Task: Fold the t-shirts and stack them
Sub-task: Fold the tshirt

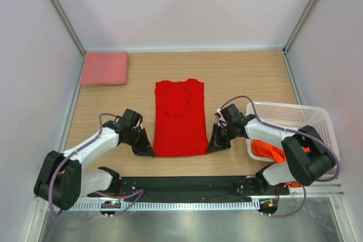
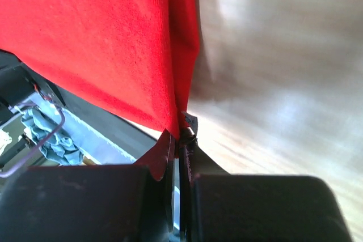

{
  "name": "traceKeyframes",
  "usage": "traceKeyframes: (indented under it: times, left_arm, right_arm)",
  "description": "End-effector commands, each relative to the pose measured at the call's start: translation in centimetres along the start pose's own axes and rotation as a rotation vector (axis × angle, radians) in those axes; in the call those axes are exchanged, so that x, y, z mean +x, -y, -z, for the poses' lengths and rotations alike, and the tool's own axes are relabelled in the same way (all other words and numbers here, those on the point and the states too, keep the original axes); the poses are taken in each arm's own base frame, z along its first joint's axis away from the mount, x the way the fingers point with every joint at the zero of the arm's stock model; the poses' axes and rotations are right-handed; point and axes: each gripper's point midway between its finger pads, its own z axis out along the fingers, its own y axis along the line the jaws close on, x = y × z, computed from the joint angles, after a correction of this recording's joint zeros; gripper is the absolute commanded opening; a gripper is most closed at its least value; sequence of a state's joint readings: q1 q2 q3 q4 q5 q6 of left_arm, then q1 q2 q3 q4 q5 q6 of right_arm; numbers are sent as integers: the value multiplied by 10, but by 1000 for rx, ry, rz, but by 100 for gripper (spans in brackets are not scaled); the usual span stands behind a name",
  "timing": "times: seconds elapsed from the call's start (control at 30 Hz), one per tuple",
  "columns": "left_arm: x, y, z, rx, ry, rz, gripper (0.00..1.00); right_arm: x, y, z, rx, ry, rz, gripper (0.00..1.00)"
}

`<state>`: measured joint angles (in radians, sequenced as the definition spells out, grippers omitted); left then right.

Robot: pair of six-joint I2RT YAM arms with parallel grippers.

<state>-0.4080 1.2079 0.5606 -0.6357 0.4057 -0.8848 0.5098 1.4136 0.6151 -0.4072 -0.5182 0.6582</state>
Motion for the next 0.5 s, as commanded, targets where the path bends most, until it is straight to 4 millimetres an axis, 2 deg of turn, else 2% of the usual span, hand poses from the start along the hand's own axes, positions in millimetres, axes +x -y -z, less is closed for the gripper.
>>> traceKeyframes:
  times: [0.0,0.23,0.33,0.43,0.47]
  left_arm:
    - [17,-20,8,-54,16,46,0]
    - [40,-14,24,6,35,47,0]
    - [44,-11,34,29,50,57,0]
    - [46,-8,44,31,59,55,0]
    - [42,0,51,49,77,46,0]
  right_arm:
    - [13,9,6,39,25,-26,2]
    - [45,7,13,46,25,-3,2]
    - [51,4,21,37,44,-8,2]
    - [48,-3,32,38,72,11,2]
    - [44,-4,36,49,89,18,2]
